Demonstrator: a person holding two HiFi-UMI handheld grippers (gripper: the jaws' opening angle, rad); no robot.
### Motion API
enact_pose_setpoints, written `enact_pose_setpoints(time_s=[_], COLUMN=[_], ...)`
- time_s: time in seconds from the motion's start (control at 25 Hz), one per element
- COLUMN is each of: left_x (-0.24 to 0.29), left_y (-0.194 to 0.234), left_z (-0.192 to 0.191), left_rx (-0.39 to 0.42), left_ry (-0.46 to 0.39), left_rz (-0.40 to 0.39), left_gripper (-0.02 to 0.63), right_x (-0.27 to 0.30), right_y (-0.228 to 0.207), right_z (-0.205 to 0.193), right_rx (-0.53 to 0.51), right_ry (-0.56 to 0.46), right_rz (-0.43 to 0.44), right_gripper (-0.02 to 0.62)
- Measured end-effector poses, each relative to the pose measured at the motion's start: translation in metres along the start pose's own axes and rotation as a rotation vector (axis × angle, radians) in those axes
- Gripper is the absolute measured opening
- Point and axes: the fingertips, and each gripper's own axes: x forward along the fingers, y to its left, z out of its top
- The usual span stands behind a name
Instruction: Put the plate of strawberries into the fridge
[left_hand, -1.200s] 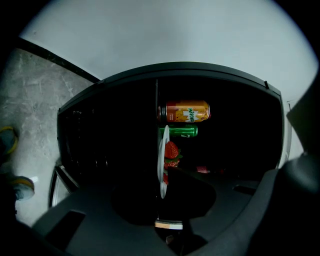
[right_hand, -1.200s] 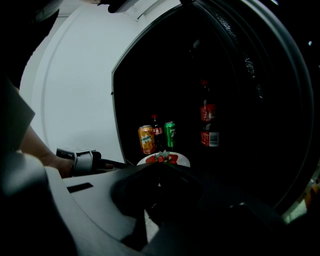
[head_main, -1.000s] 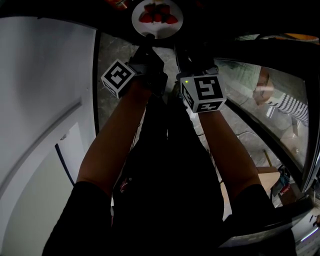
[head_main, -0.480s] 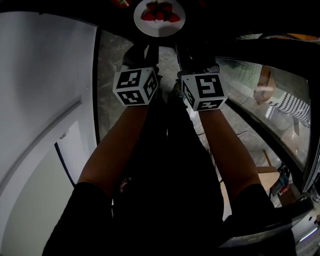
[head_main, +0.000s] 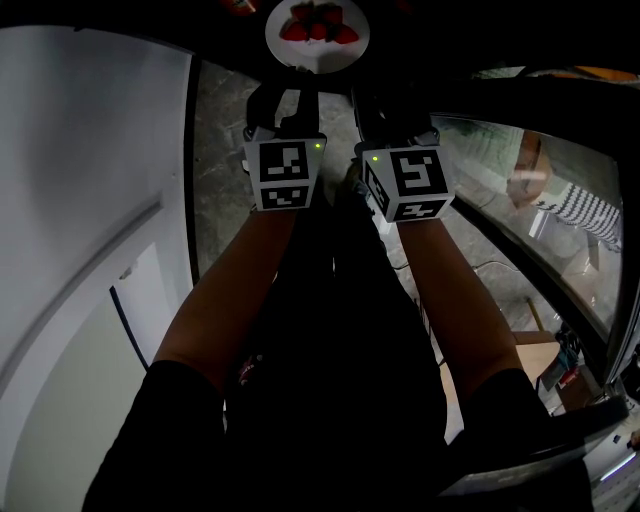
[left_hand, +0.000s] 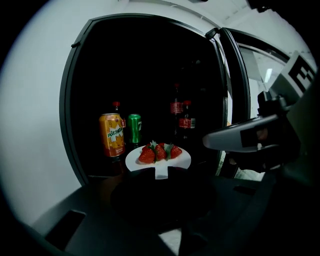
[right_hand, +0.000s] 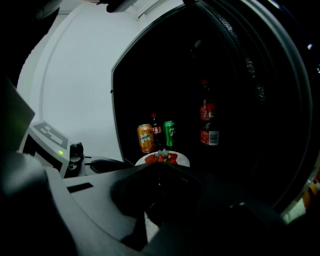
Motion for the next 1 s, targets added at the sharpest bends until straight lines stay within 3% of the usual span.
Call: enact_pose_setpoints(time_s=[1.0], left_x=[0.034], left_y=[0.012], left_z=[0.014], left_rx=[-0.013], left_ry=[-0.002], left_rz=[-0.030], left_gripper=[0.063], right_x=[0.003], right_y=[-0.007], right_z=[-0.003], right_rx=[0.008], right_ry=[0.008], right_rz=[-0.029], right_gripper=[0.005])
